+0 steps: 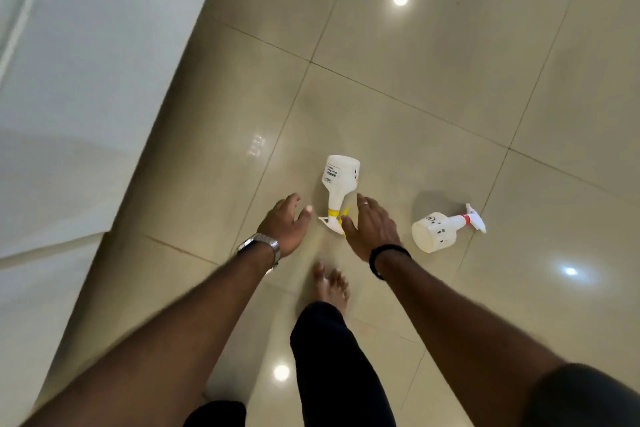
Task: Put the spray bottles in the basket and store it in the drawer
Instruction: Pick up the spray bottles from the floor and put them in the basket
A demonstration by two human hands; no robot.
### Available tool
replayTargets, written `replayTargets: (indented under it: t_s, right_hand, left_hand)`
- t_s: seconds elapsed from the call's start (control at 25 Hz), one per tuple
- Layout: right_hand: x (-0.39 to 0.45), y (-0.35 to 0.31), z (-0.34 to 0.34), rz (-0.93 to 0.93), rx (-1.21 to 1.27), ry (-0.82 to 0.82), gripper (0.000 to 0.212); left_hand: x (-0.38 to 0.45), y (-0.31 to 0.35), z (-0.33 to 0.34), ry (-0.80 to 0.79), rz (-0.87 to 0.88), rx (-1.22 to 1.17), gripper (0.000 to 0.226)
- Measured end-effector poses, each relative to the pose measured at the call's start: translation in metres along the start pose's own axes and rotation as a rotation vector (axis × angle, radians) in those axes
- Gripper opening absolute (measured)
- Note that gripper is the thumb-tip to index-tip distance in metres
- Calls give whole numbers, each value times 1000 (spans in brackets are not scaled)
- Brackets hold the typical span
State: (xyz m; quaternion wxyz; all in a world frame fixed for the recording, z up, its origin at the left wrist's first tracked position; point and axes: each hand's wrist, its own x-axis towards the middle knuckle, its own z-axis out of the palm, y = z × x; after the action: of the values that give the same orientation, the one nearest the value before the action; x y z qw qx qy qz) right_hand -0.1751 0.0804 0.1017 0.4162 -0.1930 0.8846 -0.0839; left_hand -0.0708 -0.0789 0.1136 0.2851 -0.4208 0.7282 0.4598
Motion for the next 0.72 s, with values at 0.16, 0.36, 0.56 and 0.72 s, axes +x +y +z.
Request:
replayTargets:
  t_s: [0.16,0.36,0.56,0.72]
  right_hand:
    - [67,22,17,158,279,27,66]
    - [130,34,38,142,536,73,67]
    - [157,27,51,109,717,37,65]
    - [140,11,50,134,777,3,64]
  left_hand:
    - [71,23,36,-38,-18,-31,54]
    - [150,37,60,-12,-38,-160,62]
    - [180,36,73,30,23,-233,49]
    - [161,30,65,-14,-22,-222,56]
